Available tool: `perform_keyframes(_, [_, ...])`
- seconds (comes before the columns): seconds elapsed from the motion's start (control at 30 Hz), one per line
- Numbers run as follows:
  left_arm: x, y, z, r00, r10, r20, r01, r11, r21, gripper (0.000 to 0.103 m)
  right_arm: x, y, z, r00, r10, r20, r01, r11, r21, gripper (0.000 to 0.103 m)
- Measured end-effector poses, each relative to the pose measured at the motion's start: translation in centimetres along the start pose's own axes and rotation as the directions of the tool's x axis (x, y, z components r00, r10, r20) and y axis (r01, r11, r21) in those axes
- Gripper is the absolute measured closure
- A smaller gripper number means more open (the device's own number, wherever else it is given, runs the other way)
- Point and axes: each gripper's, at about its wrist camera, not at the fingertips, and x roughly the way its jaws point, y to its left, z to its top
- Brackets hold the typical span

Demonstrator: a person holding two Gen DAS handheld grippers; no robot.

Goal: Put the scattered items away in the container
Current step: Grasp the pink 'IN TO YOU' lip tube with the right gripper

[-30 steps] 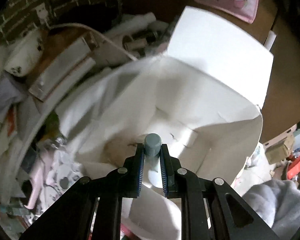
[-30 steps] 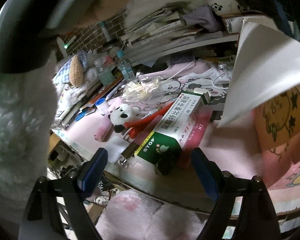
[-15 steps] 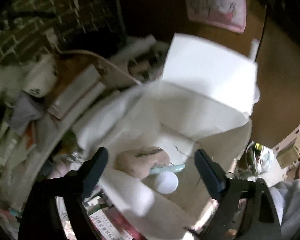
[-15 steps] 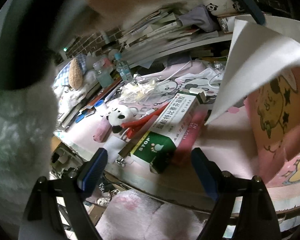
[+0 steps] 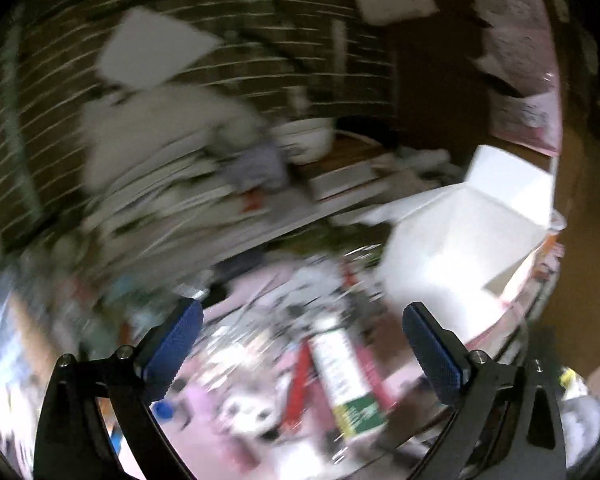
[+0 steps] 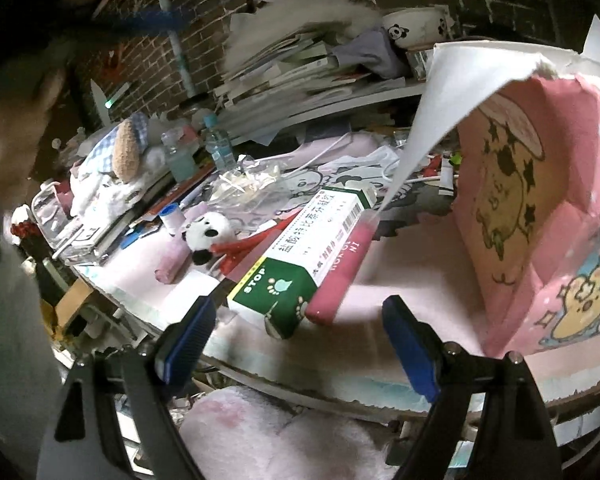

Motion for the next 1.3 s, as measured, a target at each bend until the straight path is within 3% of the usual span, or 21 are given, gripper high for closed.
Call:
perform_keyframes(0.1, [-1.1,2.4,-3.8,0.999,0.033,0.023,-0.032,0.997,-0.075,0.003,-0.4,0.7,-0.4,0.995,-0.084,0.056,0.086,0.996,-0.028,0.02])
perform_keyframes(0.17, [-1.6,3.7,-5.7,0.999,0.022,0.041,-0.017,0.992,-0.124,0.003,-0.6,1.1,-0.5,0.982,-0.163,0.094,0.167,0.985,-0.048,0.028])
perform_keyframes(0.23, [-2.0,4.8,-7.4,0.997,0.006,0.075,0.007,0.986,-0.165,0.003,-0.5,1.4,-0.6,0.968,-0.219,0.12,0.228,0.972,-0.062,0.055])
perform_keyframes(0.3, [-2.2,5.7,-8.7,0.996,0.003,0.087,0.014,0.98,-0.198,0.003,-0.6,1.2,-0.5,0.968,-0.213,0.129,0.221,0.974,-0.047,0.068])
perform_keyframes(0.4, [-2.5,6.1,-9.8,0.995,-0.004,0.103,0.026,0.977,-0.212,0.003,-0.6,0.9,-0.4,0.96,-0.237,0.151,0.243,0.97,-0.025,0.069])
perform_keyframes(0.43, [-2.8,6.1,-10.2,0.993,-0.012,0.116,0.037,0.977,-0.212,0.003,0.0,1.0,-0.2,0.954,-0.27,0.132,0.277,0.96,-0.039,0.069])
perform_keyframes(0.57, [-3.2,5.7,-10.8,0.988,-0.049,0.144,0.078,0.976,-0.205,0.003,1.5,0.7,0.0,0.957,-0.277,0.084,0.279,0.96,-0.023,0.071])
perform_keyframes(0.87, [-2.5,5.3,-11.2,0.989,-0.055,0.136,0.082,0.977,-0.197,0.003,3.3,1.1,0.0,0.944,-0.327,0.049,0.329,0.943,-0.042,0.071])
perform_keyframes(1.1, [-2.2,4.9,-11.4,0.989,-0.064,0.136,0.091,0.975,-0.203,0.003,3.9,0.8,0.0,0.938,-0.336,0.091,0.341,0.939,-0.045,0.074])
perform_keyframes(1.3, [-2.2,4.7,-11.4,0.988,-0.065,0.143,0.093,0.975,-0.202,0.003,4.4,1.0,0.0,0.928,-0.348,0.131,0.358,0.931,-0.066,0.086])
